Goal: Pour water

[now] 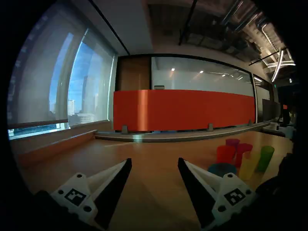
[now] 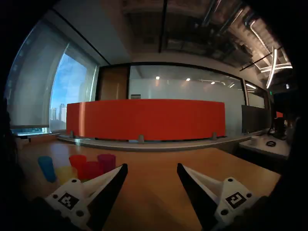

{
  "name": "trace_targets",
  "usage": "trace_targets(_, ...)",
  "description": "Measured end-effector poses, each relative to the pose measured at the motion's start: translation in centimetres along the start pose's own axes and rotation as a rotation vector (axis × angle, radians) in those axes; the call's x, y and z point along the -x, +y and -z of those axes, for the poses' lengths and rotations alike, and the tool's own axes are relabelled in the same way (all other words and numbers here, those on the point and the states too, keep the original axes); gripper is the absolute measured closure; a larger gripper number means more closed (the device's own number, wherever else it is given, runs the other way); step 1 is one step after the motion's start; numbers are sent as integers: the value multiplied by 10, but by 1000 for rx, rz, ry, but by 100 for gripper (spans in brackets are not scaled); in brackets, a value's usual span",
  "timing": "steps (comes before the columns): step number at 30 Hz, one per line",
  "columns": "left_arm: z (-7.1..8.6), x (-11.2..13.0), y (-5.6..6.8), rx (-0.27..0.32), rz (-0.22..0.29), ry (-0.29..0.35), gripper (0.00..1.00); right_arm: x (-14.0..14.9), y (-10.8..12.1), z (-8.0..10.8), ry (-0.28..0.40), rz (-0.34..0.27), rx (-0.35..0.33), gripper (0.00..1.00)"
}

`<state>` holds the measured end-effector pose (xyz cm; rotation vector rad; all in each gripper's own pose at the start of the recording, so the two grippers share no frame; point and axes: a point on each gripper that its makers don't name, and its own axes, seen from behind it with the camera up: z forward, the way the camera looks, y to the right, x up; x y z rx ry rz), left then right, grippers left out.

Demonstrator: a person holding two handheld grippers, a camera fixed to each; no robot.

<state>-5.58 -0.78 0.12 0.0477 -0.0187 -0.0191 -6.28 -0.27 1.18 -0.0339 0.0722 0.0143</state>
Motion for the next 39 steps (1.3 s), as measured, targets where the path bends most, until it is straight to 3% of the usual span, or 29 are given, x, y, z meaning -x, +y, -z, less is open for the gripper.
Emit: trace_targets(39, 0, 0, 0, 0, 0, 0, 11, 9, 3, 1, -29, -1, 10, 1)
